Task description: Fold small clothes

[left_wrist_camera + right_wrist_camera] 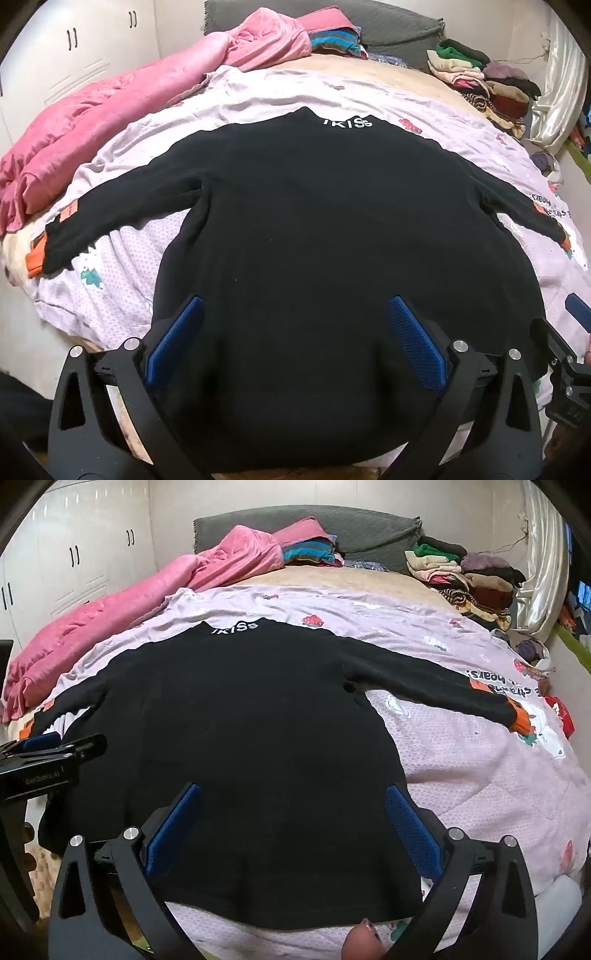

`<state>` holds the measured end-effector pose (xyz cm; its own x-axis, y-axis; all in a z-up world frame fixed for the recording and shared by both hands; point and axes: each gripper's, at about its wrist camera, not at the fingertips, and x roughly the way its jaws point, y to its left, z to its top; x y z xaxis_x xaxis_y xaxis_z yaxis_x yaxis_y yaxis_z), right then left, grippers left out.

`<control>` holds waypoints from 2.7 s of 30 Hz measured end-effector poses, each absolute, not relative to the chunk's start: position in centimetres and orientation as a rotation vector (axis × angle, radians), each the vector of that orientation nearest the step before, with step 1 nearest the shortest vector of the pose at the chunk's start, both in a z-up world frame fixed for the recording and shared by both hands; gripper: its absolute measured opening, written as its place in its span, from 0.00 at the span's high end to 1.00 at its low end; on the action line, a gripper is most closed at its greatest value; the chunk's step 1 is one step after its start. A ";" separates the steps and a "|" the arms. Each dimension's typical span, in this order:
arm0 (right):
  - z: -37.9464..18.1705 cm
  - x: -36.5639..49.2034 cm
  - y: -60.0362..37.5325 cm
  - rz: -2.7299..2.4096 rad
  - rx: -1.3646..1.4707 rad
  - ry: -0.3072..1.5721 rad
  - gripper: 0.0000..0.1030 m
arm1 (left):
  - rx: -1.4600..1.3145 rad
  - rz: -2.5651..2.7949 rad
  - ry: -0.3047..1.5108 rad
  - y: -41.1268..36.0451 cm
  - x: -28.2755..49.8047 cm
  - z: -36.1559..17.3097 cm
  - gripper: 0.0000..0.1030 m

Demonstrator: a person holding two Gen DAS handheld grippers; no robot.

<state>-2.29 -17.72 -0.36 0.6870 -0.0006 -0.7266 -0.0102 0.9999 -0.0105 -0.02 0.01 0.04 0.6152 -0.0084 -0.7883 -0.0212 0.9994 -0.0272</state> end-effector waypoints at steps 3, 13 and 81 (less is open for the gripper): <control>-0.5 -2.2 -17.7 -0.003 -0.009 0.824 0.04 | -0.039 0.008 0.905 0.1 -0.1 0.1 0.09; -0.6 -2.4 -17.9 0.011 -0.002 0.807 0.04 | -0.036 0.012 0.899 -0.3 -0.5 0.5 0.09; 0.6 -2.2 -16.2 0.046 -0.038 0.781 0.04 | -0.043 0.012 0.886 0.7 -0.4 0.8 0.09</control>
